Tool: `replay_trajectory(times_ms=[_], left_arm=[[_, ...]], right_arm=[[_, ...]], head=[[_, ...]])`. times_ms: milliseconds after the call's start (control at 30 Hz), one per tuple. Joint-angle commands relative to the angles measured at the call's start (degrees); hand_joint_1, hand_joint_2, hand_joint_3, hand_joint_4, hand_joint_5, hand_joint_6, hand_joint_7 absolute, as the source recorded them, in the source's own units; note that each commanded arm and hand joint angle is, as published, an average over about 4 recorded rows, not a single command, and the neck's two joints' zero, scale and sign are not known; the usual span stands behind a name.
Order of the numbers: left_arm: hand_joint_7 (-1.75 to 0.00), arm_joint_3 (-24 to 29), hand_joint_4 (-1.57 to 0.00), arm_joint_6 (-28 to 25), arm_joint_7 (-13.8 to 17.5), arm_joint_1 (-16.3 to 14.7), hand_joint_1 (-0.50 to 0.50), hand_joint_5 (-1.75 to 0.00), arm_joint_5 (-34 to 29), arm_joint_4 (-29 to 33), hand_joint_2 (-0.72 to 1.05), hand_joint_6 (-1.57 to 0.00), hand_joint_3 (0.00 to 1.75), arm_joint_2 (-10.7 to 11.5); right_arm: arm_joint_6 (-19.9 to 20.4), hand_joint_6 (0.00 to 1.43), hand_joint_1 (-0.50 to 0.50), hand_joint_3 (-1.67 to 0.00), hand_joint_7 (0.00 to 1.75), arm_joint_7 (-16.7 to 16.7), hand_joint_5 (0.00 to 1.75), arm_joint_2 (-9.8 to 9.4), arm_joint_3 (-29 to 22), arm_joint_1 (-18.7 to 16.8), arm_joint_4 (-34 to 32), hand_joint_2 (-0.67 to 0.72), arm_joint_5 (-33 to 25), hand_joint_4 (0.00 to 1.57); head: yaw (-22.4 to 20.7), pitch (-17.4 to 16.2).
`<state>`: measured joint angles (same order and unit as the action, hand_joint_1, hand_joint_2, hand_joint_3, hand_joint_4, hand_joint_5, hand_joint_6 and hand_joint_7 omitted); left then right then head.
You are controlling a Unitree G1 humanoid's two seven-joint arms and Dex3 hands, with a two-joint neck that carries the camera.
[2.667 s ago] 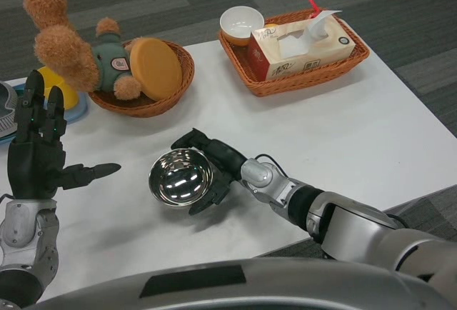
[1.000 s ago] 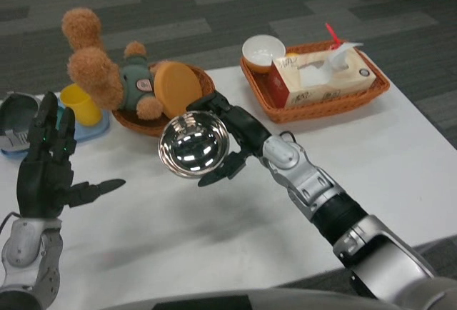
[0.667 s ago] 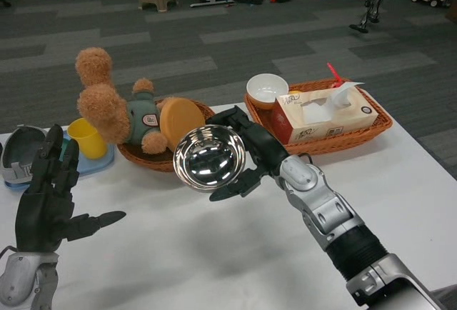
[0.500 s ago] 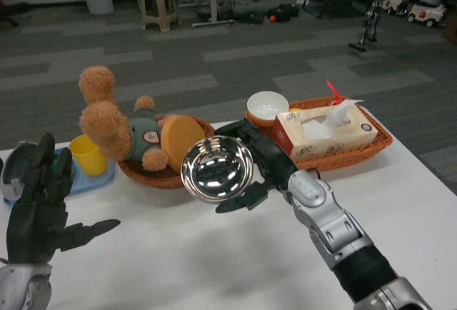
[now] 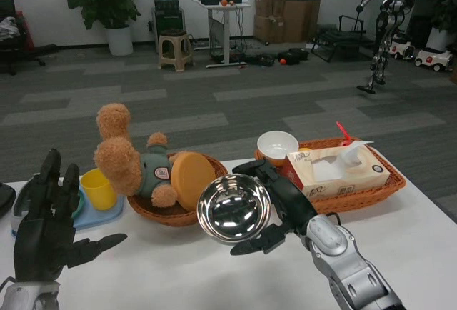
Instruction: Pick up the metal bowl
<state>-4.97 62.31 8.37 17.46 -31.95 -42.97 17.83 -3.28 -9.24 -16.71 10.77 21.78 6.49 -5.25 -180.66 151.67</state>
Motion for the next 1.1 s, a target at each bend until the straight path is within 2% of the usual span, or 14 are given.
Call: replay_trajectory(times_ms=[33,133,300,467,600,833,967,1100], left_arm=[[0.0,0.53,0.0,0.23,-0.02,0.47,-0.5,0.0,0.27,-0.62,0.43,0.0,0.09,-0.56],[0.0,0.44,0.0,0.27,-0.09,0.47,-0.5,0.0,0.31,-0.56,0.47,0.0,0.09,-0.54],[0.0,0.44,0.0,0.27,-0.11,0.52,-0.5,0.0,0.27,-0.54,0.43,0.0,0.09,-0.52],[0.0,0.35,0.0,0.27,-0.11,0.47,-0.5,0.0,0.23,-0.54,0.43,0.0,0.09,-0.52],[0.0,0.31,0.0,0.27,-0.11,0.43,-0.5,0.0,0.23,-0.54,0.43,0.0,0.09,-0.52],[0.0,0.29,0.0,0.27,-0.11,0.39,-0.5,0.0,0.23,-0.54,0.43,0.0,0.09,-0.52],[0.0,0.22,0.0,0.34,-0.11,0.39,-0.5,0.0,0.25,-0.54,0.43,0.0,0.09,-0.58],[0.0,0.22,0.0,0.38,-0.11,0.39,-0.5,0.0,0.25,-0.54,0.47,0.0,0.09,-0.63]], right_arm=[[-0.72,1.34,-0.38,-0.79,1.4,0.1,0.73,-0.43,-0.62,-1.04,-1.09,-0.41,0.11,1.11],[-0.85,1.34,-0.38,-0.79,1.4,0.1,0.75,-0.43,-0.58,-1.21,-1.13,-0.41,0.18,1.11],[-0.94,1.34,-0.38,-0.79,1.4,0.1,0.75,-0.3,-0.49,-1.34,-1.13,-0.41,0.42,1.11],[-0.94,1.34,-0.38,-0.79,1.4,0.1,0.78,0.05,-0.49,-1.39,-1.04,-0.41,0.55,1.11],[-0.94,1.34,-0.38,-0.79,1.4,0.1,0.73,0.1,-0.53,-1.39,-1.0,-0.41,0.59,1.11],[-0.94,1.34,-0.38,-0.79,1.4,0.1,0.78,0.18,-0.49,-1.39,-0.87,-0.41,0.59,1.11],[-0.88,1.34,-0.38,-0.79,1.4,0.1,0.7,0.18,-0.49,-1.41,-0.87,-0.41,0.59,1.11],[-0.85,1.34,-0.38,-0.79,1.4,0.1,0.78,0.18,-0.42,-1.48,-0.84,-0.41,0.53,1.11]], head=[[0.58,1.21],[1.6,2.36],[2.57,2.81],[2.48,2.87],[2.41,2.89],[2.17,2.76],[2.12,2.71],[2.16,2.58]])
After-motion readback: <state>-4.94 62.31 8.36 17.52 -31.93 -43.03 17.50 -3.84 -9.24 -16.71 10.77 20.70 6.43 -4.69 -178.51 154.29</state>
